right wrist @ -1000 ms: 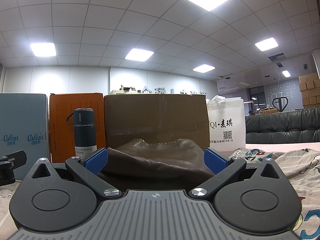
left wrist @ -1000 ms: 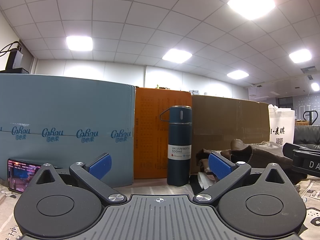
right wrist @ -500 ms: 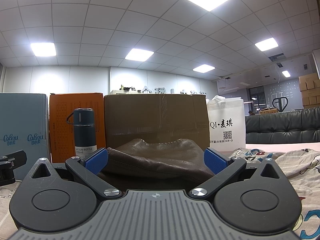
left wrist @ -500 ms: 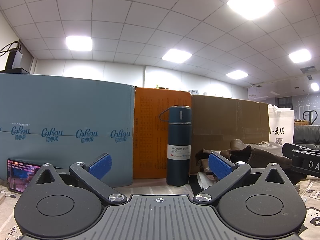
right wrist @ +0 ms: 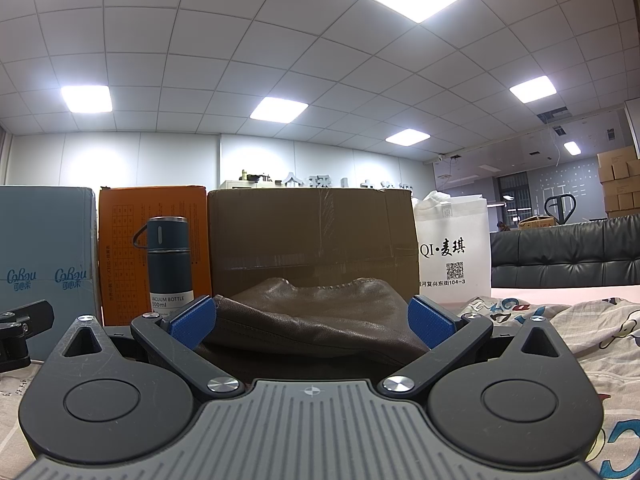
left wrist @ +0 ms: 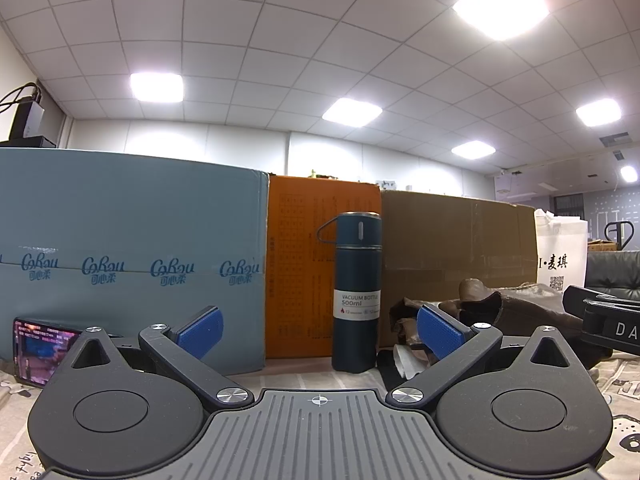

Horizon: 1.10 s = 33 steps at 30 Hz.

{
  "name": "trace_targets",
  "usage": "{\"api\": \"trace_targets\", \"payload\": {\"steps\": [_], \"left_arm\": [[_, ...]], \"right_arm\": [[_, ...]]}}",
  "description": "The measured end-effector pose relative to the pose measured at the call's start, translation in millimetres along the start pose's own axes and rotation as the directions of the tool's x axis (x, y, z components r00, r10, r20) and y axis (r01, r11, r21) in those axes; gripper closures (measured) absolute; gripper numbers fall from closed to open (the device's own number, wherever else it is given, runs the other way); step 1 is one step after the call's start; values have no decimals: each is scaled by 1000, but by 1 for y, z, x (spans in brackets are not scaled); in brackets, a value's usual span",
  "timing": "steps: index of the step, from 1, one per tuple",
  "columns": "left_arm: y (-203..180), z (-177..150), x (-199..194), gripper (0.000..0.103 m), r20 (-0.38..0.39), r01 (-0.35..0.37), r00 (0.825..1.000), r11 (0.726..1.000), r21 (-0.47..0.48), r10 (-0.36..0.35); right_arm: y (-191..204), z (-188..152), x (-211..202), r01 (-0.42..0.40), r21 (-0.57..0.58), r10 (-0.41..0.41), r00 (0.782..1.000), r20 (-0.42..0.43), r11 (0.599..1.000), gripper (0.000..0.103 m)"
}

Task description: Fold clothes

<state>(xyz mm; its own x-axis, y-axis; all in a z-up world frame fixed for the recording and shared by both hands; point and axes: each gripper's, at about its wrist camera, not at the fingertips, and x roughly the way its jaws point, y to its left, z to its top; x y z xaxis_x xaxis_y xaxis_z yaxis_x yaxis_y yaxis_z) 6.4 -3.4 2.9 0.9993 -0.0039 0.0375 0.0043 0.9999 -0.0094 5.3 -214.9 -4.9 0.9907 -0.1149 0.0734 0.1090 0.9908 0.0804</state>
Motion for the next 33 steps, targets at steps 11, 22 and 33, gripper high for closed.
{"api": "trace_targets", "payload": {"steps": [11,22,33], "left_arm": [[0,0,-1,0,1,4,1000,1000,0,-4],[0,0,-1,0,1,4,1000,1000,-1,-4],[0,0,-2,0,1,7,1000,1000,-1,-7]], "right_arm": [[0,0,0,0,0,0,1000,0,1000,0],[0,0,1,0,0,0,1000,0,1000,0],[0,0,1,-1,0,1,1000,0,1000,0]]}}
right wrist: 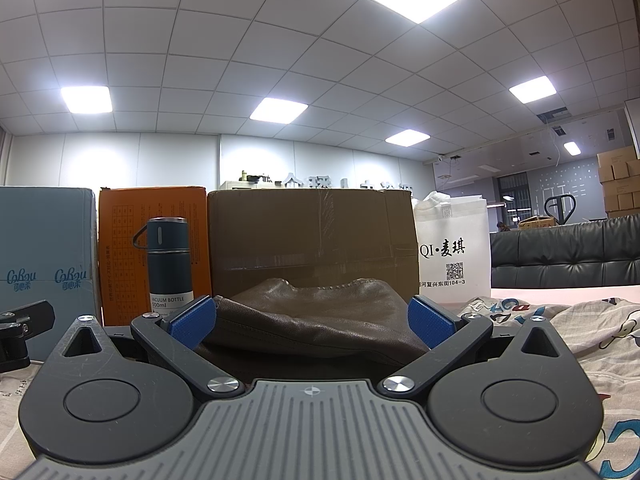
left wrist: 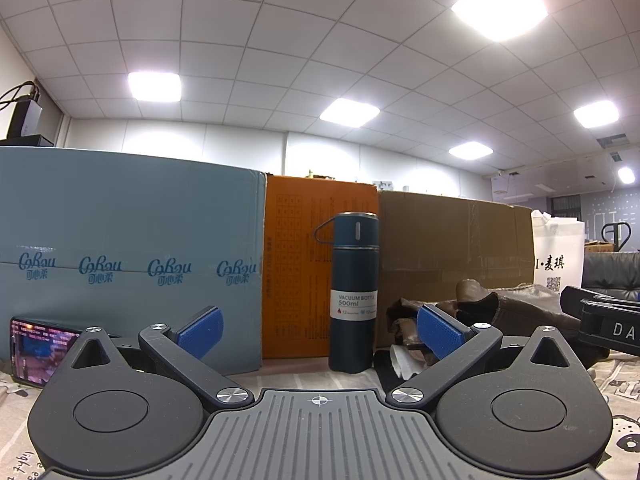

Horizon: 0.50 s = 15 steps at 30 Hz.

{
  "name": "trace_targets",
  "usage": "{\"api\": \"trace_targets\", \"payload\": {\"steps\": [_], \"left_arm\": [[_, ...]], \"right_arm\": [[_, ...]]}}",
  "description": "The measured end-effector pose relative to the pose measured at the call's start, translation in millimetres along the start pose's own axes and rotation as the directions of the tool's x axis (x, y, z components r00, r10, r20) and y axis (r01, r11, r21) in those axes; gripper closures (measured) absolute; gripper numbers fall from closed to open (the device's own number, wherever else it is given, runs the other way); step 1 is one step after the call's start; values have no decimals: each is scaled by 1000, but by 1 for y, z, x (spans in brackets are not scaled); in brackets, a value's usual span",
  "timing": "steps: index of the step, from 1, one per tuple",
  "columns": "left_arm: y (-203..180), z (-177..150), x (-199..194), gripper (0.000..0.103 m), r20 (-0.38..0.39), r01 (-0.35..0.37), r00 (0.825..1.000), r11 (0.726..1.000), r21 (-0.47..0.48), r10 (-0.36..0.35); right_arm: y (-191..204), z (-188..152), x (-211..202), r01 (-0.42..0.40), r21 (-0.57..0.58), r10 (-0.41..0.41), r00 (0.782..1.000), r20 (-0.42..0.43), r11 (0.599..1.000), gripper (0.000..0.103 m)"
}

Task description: Fold clothes

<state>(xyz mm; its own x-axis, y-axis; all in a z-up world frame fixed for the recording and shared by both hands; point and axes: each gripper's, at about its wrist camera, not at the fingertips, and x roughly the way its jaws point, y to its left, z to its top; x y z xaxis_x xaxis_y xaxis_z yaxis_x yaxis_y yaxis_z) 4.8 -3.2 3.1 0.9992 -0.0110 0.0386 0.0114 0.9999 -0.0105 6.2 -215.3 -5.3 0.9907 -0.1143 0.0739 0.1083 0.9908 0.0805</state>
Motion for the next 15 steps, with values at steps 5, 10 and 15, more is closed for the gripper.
{"api": "trace_targets", "payload": {"steps": [5,10,15], "left_arm": [[0,0,0,0,0,2,1000,1000,0,-2],[1,0,0,0,-1,4,1000,1000,-2,-4],[2,0,1,0,0,5,1000,1000,-3,-5]], "right_arm": [[0,0,0,0,0,0,1000,0,1000,0],[0,0,0,0,0,0,1000,0,1000,0],[0,0,0,0,0,0,1000,0,1000,0]]}}
